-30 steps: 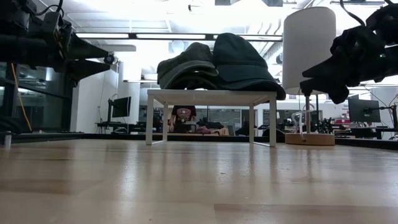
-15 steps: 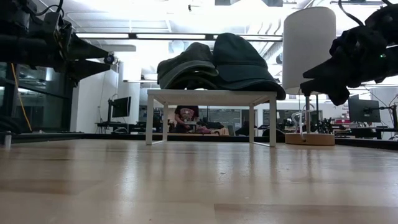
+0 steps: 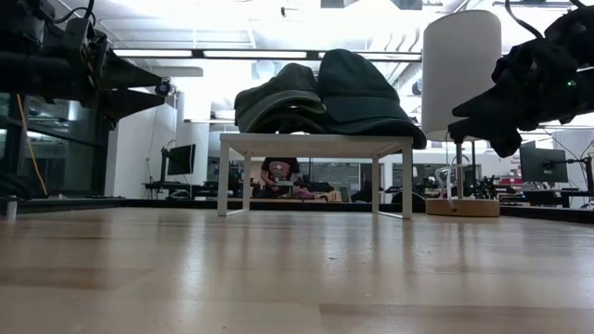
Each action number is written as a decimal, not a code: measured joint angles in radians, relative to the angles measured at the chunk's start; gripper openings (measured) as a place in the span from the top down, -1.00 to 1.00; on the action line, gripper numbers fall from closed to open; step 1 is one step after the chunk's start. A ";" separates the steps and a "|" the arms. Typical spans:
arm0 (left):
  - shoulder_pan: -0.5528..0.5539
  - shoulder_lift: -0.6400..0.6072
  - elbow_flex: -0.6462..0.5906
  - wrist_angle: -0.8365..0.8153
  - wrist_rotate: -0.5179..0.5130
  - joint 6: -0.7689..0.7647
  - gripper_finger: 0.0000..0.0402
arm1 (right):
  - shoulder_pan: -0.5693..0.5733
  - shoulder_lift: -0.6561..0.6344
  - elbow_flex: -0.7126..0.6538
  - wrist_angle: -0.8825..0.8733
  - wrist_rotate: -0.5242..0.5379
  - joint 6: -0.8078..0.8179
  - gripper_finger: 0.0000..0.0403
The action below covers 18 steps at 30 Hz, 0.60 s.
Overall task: Pick & Place hat
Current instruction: Return to Home Position
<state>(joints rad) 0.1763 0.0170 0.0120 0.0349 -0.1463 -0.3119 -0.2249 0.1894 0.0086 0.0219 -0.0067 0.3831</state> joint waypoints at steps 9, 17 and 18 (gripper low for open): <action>0.000 0.000 0.000 0.000 0.000 0.000 -0.13 | 0.000 0.000 0.000 0.000 0.000 0.002 0.15; 0.000 0.000 0.000 0.000 0.000 0.000 -0.13 | 0.000 0.000 0.000 0.000 0.000 0.001 0.16; 0.000 0.000 0.000 0.000 0.000 0.000 -0.13 | 0.000 0.000 0.000 0.000 0.000 0.001 0.15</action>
<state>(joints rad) 0.1763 0.0170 0.0120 0.0349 -0.1467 -0.3119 -0.2249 0.1894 0.0086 0.0223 -0.0067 0.3840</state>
